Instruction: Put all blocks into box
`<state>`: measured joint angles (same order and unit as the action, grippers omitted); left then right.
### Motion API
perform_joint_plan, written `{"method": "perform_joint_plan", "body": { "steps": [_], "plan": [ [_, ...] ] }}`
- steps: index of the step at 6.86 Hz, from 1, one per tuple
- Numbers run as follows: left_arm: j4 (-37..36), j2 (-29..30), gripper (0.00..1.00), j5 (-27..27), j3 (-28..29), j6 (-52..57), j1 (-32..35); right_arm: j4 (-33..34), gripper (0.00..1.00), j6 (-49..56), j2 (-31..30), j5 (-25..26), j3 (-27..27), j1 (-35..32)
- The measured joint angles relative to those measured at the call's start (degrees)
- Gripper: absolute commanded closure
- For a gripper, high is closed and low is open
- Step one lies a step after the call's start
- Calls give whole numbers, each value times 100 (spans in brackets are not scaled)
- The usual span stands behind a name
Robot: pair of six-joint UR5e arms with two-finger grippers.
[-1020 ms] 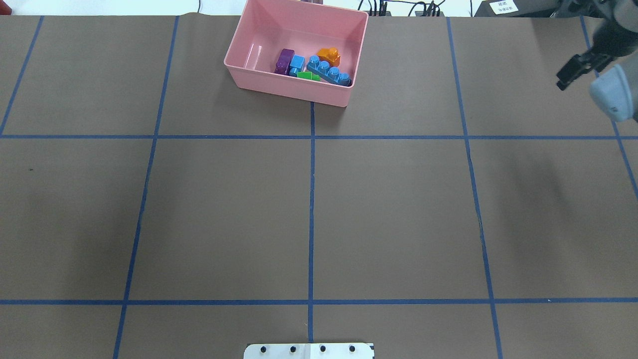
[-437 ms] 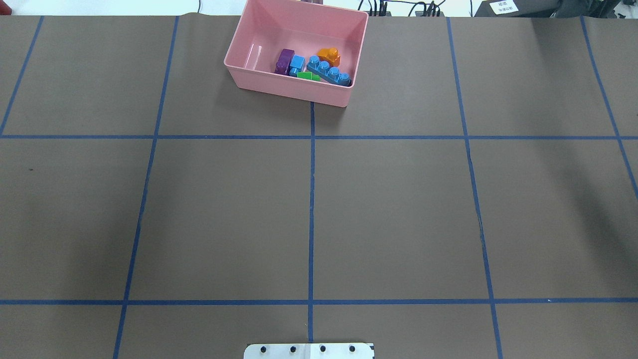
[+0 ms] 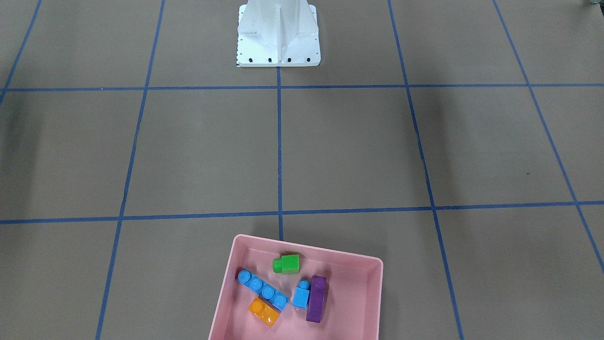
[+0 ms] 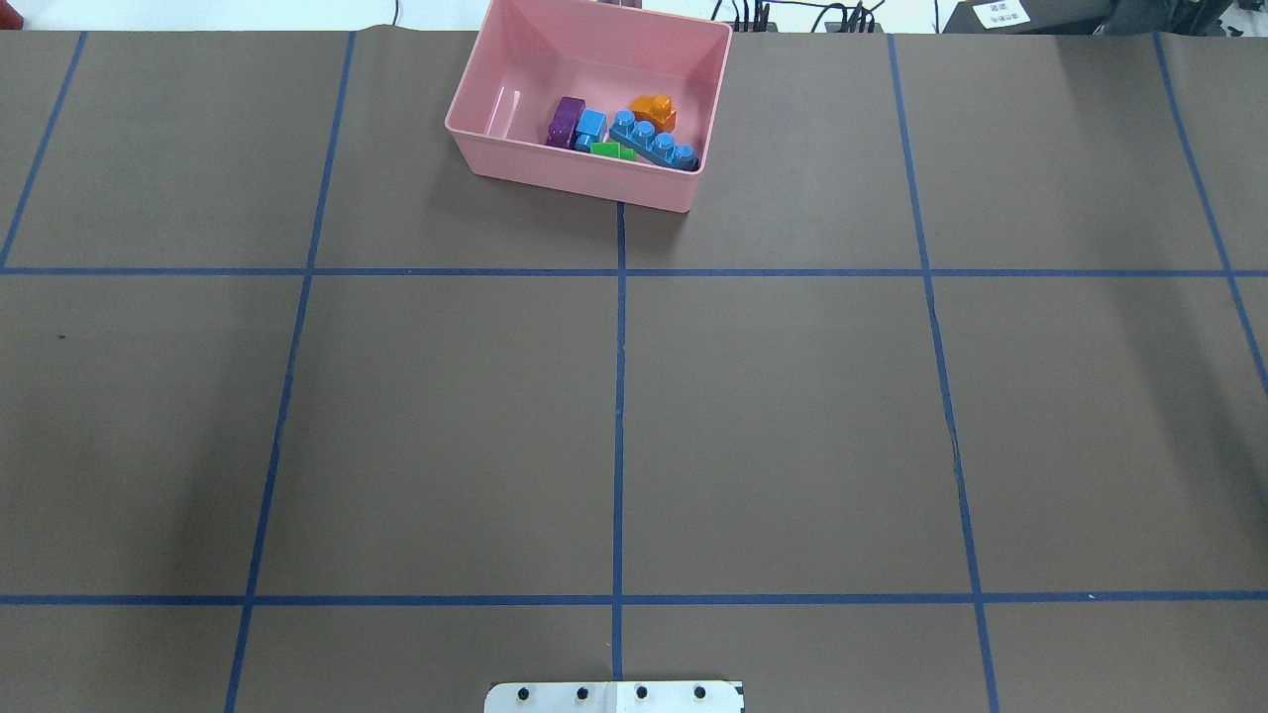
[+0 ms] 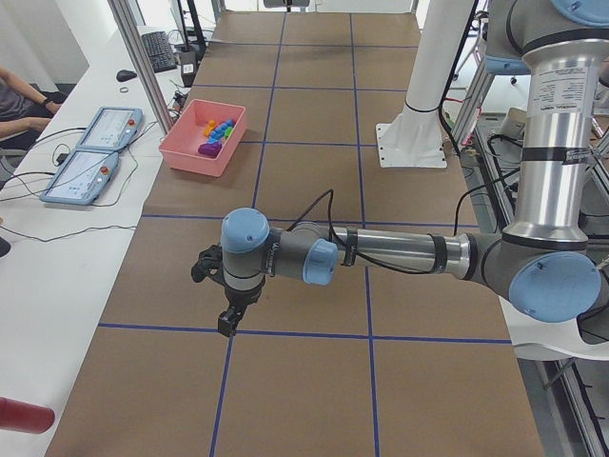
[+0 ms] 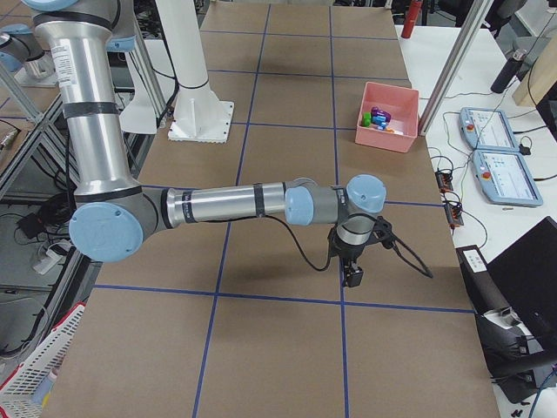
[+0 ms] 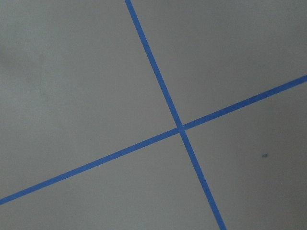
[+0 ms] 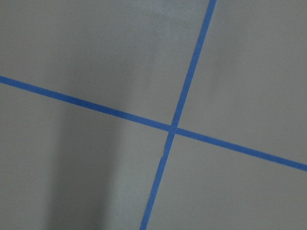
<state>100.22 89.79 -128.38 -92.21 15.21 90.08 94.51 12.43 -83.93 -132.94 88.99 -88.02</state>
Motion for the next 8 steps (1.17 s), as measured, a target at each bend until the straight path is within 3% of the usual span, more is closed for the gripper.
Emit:
{"method": "perform_joint_plan", "body": {
  "steps": [4,6,8],
  "plan": [
    [-275,-4,0,-82,206,-100,18,51,0,-50,-476,-1058,-32,-449],
    [-605,26,0,-447,19,-739,19,59,0,-63,-623,-1199,-34,-499],
    [-633,30,0,-623,-20,-1063,14,18,0,-57,-659,-1019,-23,-513]
  ]
}}
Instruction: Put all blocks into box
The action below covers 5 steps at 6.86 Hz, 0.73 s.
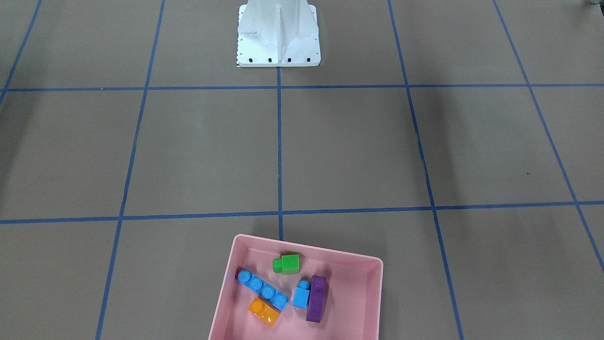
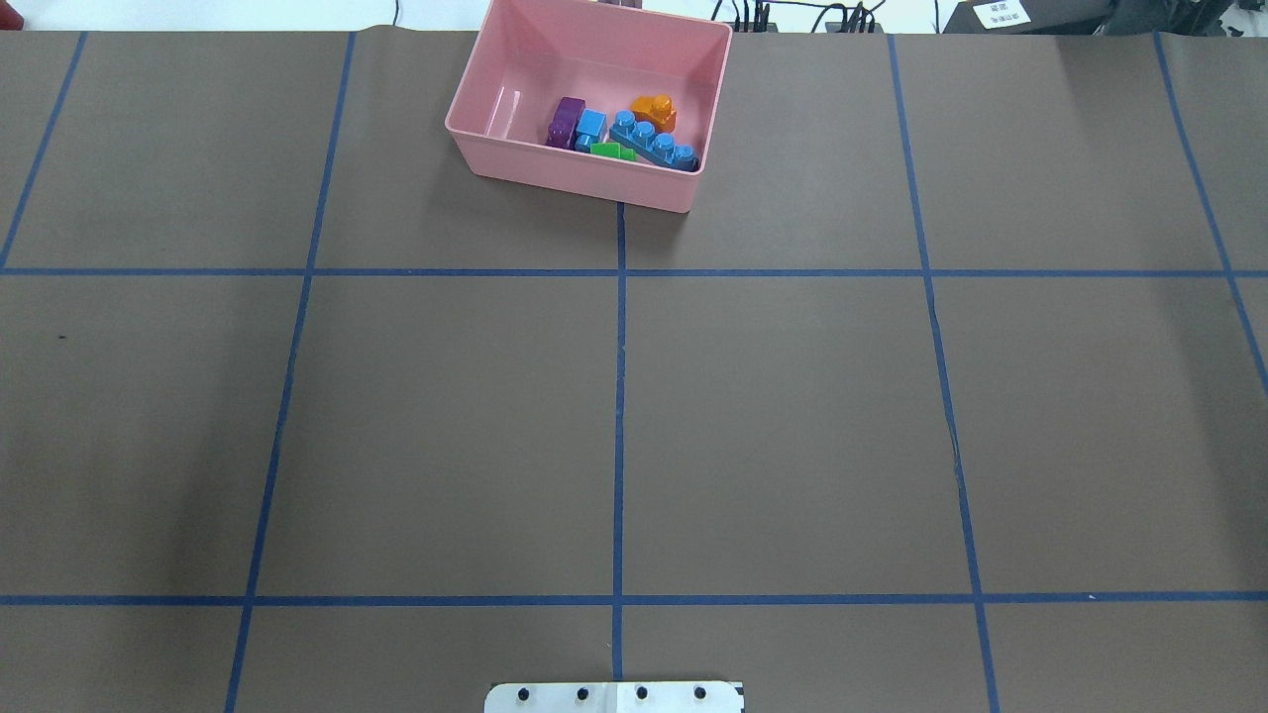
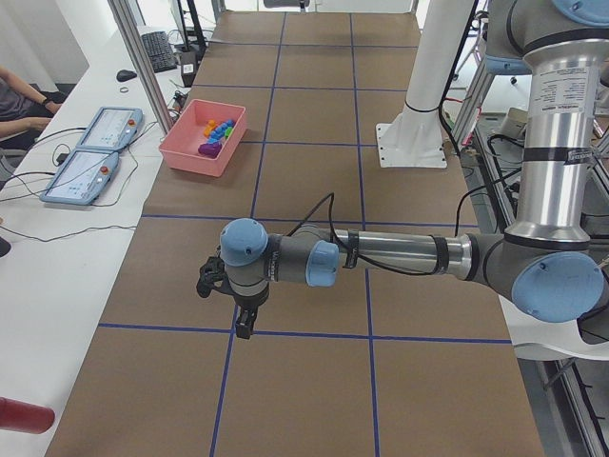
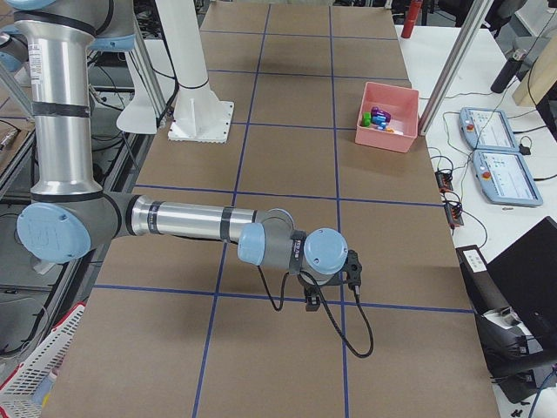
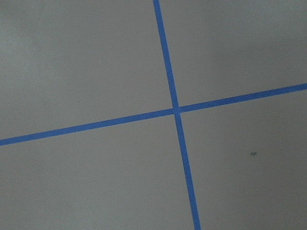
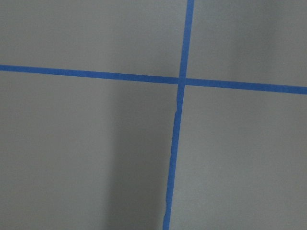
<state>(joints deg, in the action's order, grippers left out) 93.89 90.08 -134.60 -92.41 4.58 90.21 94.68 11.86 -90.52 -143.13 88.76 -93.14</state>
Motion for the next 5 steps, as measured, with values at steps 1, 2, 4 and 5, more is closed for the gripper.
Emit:
{"method": "perform_joint_plan", "body": {
  "steps": [1,2,4,5],
  "plan": [
    [0,2,0,-3,0,-37,-1,-18,0,-2,24,222,49,-23],
    [4,2,0,1,-2,-46,0,-25,0,-58,42,543,175,-48],
    [7,1,0,10,5,-45,-1,-258,0,-382,0,962,417,-61],
    [7,0,0,10,15,-47,-1,-437,0,-589,-16,951,417,-63]
  ]
}}
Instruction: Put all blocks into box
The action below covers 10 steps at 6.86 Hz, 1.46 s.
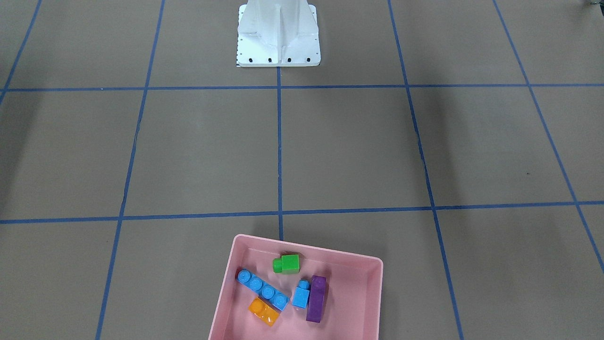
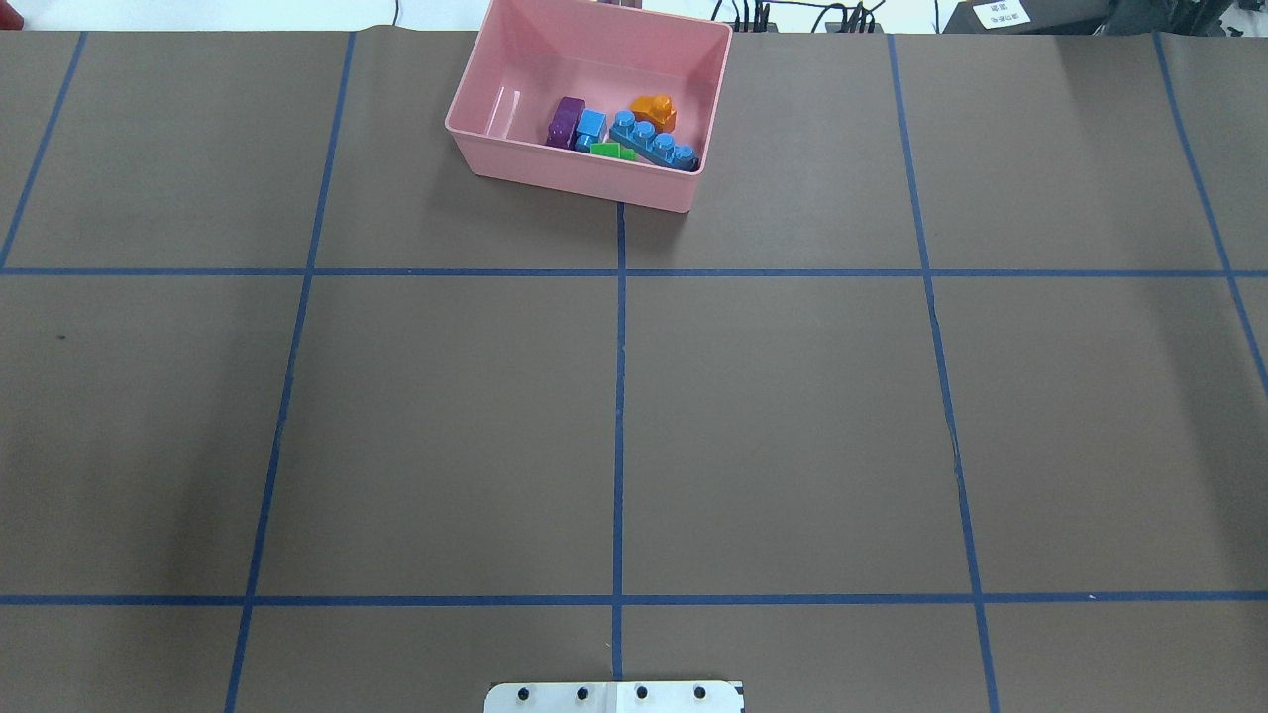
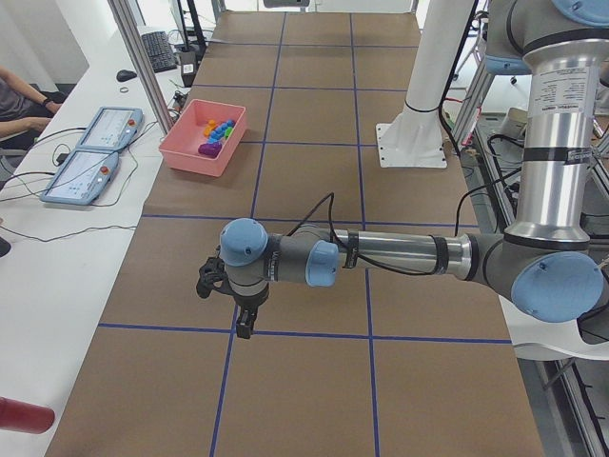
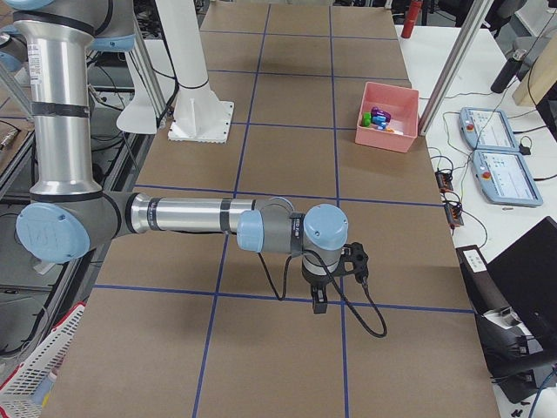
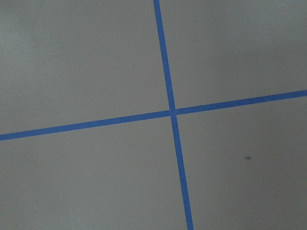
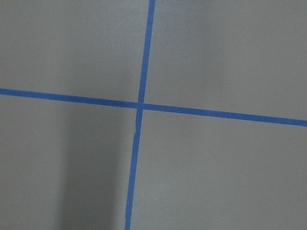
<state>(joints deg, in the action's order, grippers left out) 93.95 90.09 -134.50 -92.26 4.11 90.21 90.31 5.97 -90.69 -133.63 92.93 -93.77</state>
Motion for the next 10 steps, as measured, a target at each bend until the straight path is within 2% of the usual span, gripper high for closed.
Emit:
{"method": "perform_joint_plan", "body": {
  "steps": [3,10],
  "plan": [
    [0,8,0,-6,12,-1,-3,-132,0,-152,-16,-397,-63,4],
    [0,24,0,-6,28,-6,-3,-137,0,-166,5,-462,-66,8]
  ]
}}
